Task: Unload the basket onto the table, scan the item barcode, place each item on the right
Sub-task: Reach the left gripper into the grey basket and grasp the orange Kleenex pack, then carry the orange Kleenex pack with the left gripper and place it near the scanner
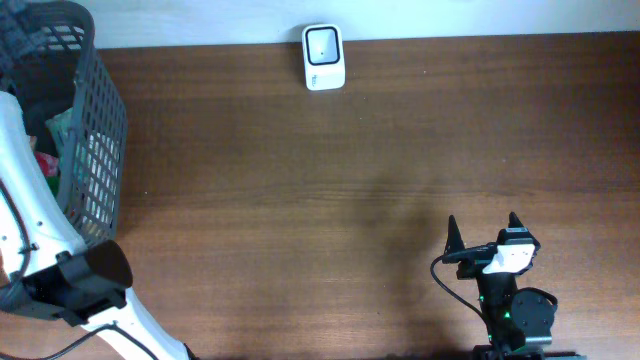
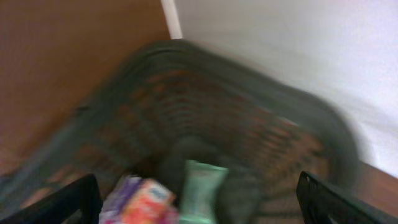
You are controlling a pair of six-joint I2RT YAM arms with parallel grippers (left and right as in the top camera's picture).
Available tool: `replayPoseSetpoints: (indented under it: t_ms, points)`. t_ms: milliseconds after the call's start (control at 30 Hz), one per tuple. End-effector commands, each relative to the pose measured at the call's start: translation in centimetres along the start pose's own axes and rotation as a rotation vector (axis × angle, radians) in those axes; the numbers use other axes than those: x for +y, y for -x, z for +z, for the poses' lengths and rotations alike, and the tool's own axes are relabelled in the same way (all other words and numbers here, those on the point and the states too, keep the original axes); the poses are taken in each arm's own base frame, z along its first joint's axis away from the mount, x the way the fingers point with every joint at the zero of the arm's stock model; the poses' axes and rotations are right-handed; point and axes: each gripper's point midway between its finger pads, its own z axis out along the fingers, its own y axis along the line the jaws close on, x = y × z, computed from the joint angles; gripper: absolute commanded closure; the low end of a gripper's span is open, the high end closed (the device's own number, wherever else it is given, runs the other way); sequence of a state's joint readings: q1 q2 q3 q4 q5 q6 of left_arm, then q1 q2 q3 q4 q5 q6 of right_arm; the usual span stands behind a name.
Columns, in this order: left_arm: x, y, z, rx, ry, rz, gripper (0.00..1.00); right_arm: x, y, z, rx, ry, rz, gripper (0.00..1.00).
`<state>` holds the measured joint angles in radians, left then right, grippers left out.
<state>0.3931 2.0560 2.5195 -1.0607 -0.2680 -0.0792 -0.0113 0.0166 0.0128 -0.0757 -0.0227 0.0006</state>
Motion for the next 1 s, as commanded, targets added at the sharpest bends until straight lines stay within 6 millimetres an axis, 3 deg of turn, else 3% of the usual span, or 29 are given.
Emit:
replayPoseSetpoints:
  t_ms: [0,33,167,200,267,400,500,533,667,800,967]
  points:
    - [5.3,-1.1,2.5,0.036,0.221,0.015,0.02,-0.2,-0.3,0.0,0.006,-0.01,0.004,0.02]
    - [6.5,-2.3,4.3,0.083,0.232,0.087,0.02,-0.2,-0.3,0.0,0.006,-0.01,0.004,0.01]
    - [7.5,-6.5,7.9,0.208,0.2,0.192,0.03,-0.2,-0.3,0.0,0.006,-0.01,0.004,0.01]
    - [7.6,-9.0,9.1,0.283,0.19,0.305,0.06,-0.2,-0.3,0.0,0.006,-0.01,0.004,0.01]
    - [8.5,-12.4,10.7,0.366,0.241,0.369,0.1,-0.2,-0.3,0.0,0.006,-0.01,0.004,0.01]
    - [8.3,-16.9,12.7,0.452,0.228,0.434,0.22,-0.2,-0.3,0.0,0.006,-0.01,0.004,0.01]
    - [8.2,-17.5,13.4,0.444,0.227,0.431,0.18,-0.2,-0.3,0.0,0.006,-0.01,0.004,0.01]
    - [7.8,-17.9,13.8,0.45,0.205,0.438,0.12,-0.2,-0.3,0.0,0.006,-0.01,0.004,0.01]
    - [7.2,-20.8,15.8,0.517,0.171,0.474,0.16,-0.2,-0.3,0.0,0.006,-0.01,0.004,0.01]
    - [7.0,-23.0,17.3,0.565,0.162,0.487,0.39,-0.2,-0.3,0.0,0.006,-0.01,0.004,0.01]
    - [7.0,-21.5,17.4,0.519,0.171,0.472,0.75,-0.2,-0.3,0.0,0.006,-0.01,0.004,0.01]
